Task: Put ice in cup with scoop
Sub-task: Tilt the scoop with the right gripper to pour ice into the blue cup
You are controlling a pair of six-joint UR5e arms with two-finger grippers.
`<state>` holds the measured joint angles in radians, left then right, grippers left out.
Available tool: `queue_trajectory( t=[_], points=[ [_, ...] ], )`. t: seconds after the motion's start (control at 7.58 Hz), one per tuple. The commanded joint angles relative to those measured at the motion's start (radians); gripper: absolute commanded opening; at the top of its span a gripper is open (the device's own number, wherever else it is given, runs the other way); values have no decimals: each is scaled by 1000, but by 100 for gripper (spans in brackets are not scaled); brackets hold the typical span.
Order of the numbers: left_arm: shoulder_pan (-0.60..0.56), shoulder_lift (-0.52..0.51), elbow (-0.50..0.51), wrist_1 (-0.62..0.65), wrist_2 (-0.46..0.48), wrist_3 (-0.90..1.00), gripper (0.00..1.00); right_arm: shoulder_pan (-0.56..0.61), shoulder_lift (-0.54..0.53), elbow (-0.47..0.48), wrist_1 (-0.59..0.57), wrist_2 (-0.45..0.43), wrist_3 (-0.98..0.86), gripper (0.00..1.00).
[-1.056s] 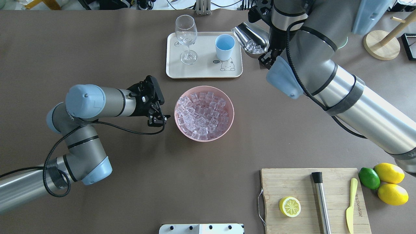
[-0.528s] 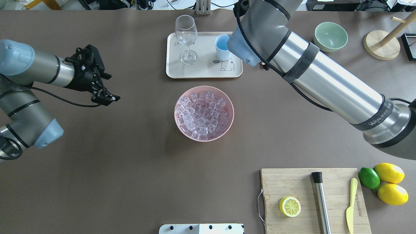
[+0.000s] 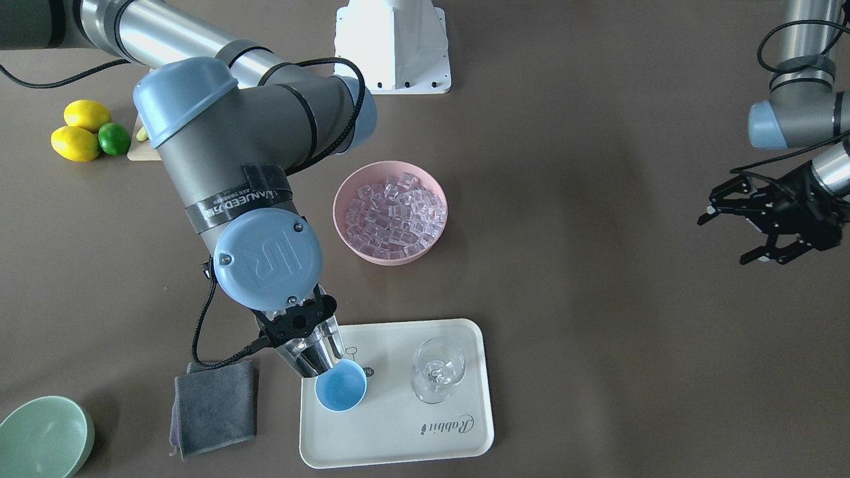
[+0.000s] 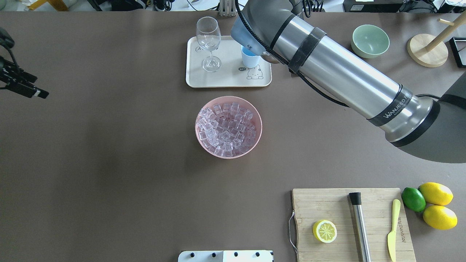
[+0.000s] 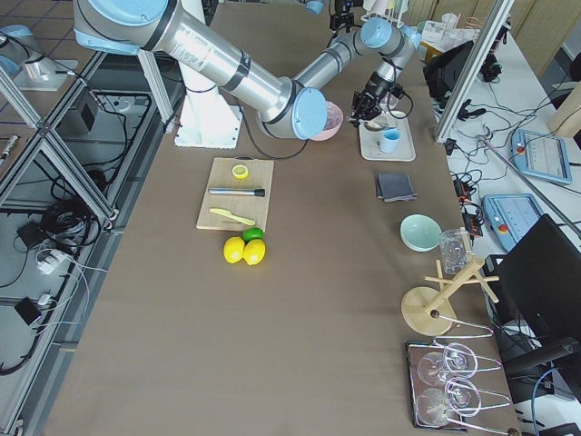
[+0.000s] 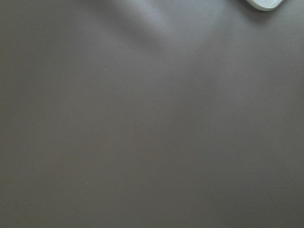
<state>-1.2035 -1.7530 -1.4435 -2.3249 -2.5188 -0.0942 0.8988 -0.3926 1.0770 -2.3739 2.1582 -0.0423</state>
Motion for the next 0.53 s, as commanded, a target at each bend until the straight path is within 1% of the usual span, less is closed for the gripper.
queue_trajectory(
  t=[0.0, 0.13, 0.26, 0.4],
  points=[
    [-184, 23, 64, 194, 1, 13, 98, 0, 32, -93, -7, -1, -33, 0],
    [-182, 20, 89, 194, 32, 14, 99, 2, 55, -132, -8, -3, -34, 0],
    [-179, 10, 118, 196, 31, 14, 99, 0, 76, -173, -19, -7, -63, 0],
    [-200, 23, 118, 202, 32, 11, 99, 2, 95, -199, -33, -12, -88, 0]
  ],
)
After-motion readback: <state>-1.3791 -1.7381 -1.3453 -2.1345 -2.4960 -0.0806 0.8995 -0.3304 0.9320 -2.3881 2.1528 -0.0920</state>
